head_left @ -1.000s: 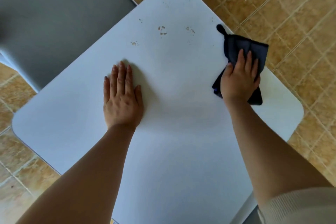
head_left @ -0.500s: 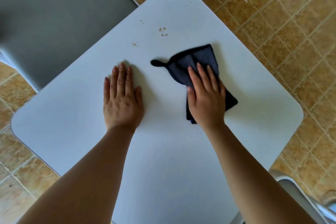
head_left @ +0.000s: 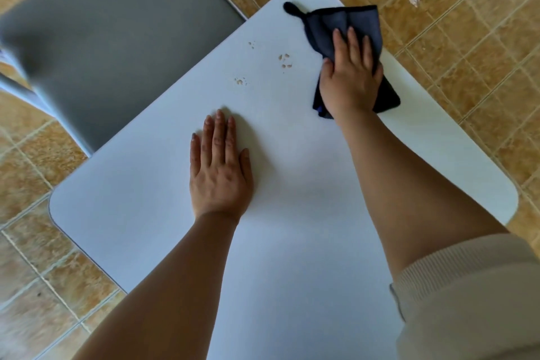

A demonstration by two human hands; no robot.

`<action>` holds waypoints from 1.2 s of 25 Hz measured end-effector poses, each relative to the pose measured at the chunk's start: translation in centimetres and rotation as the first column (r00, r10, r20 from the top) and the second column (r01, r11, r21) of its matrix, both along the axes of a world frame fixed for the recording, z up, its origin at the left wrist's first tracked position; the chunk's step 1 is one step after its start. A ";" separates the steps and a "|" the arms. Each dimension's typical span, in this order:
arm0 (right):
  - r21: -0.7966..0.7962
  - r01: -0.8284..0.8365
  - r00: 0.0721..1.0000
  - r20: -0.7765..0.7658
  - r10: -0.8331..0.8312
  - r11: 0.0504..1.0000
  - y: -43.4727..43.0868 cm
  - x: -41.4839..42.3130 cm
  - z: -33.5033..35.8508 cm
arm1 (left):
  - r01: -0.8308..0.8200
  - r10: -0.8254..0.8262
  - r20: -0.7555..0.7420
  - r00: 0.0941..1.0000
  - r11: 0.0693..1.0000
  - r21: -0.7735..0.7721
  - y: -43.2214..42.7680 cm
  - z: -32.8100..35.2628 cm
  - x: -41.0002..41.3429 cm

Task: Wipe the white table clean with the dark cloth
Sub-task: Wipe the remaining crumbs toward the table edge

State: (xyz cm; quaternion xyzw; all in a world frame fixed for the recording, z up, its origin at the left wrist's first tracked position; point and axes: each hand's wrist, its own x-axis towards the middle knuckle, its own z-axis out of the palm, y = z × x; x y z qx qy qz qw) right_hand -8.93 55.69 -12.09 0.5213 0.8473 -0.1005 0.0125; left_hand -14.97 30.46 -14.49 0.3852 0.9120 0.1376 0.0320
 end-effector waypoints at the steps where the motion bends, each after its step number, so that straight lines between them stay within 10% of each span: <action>1: 0.010 -0.062 0.998 -0.010 0.062 0.998 -1.0 -0.8 -0.2 | -0.002 0.002 -0.001 1.000 1.000 0.001 0.0 0.0 0.0; 6: 0.292 -0.340 0.926 -0.060 0.372 0.894 -6.1 3.4 -1.7 | -0.004 0.004 -0.006 1.000 1.000 0.006 0.0 0.1 -0.1; 16: -0.001 0.030 0.999 -0.011 -0.030 1.000 2.4 -2.0 0.3 | -0.006 0.006 -0.015 1.000 1.000 0.002 0.1 -0.2 -0.1; 23: -0.083 -0.199 0.979 0.022 0.202 0.976 1.8 -7.7 0.6 | 0.000 0.000 -0.021 1.000 1.000 0.010 0.1 -0.2 0.0; 30: 0.159 -0.452 0.884 -0.049 0.465 0.878 -4.7 -6.4 -1.5 | -0.001 0.002 -0.025 1.000 0.999 0.037 -0.1 -0.2 -0.1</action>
